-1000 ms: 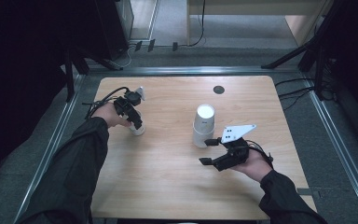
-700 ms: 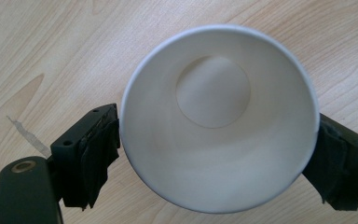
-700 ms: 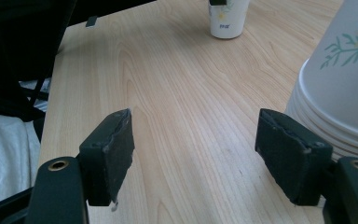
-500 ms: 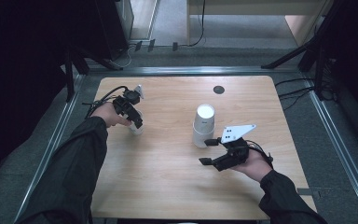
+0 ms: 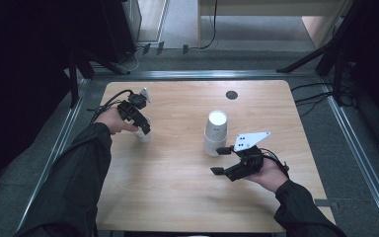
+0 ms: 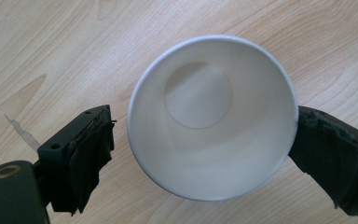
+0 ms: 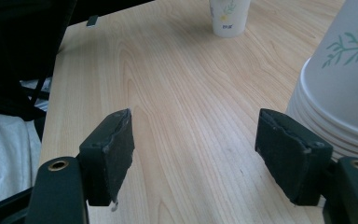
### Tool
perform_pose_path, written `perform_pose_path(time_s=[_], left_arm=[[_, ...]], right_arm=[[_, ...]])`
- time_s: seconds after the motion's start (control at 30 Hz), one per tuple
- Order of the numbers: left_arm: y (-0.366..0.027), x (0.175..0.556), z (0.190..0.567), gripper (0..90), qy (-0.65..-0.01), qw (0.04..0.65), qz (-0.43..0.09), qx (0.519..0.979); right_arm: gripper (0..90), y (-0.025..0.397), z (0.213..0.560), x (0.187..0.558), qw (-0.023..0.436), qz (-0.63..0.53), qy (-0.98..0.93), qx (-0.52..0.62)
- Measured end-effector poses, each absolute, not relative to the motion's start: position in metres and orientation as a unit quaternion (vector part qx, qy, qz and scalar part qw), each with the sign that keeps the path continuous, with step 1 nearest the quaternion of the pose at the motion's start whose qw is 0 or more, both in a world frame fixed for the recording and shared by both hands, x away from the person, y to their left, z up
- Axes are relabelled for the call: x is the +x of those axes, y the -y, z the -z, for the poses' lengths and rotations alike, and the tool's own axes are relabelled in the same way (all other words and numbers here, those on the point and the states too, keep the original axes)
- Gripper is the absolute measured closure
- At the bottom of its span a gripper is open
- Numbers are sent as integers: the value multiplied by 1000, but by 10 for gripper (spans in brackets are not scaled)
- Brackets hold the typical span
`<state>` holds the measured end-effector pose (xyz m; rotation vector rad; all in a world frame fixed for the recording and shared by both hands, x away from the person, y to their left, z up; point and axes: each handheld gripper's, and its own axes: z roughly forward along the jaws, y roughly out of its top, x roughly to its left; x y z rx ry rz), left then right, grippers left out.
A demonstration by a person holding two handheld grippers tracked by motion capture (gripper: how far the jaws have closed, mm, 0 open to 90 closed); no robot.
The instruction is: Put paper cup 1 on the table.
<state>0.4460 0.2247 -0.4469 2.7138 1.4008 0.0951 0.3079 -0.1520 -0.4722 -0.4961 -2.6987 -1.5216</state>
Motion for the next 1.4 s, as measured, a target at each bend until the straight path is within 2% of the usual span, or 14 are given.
perform_pose_path(time_s=[0.47, 1.23, 1.4], left_arm=[[-235, 438, 425, 80, -457, 87, -46, 884], [-252, 393, 383, 82, -445, 225, -93, 862], [-251, 378, 382, 83, -439, 262, -92, 854]], right_arm=[[287, 154, 472, 309, 3, 484, 860, -162], [286, 159, 470, 310, 13, 486, 857, -173], [257, 158, 471, 308, 21, 481, 859, -173]])
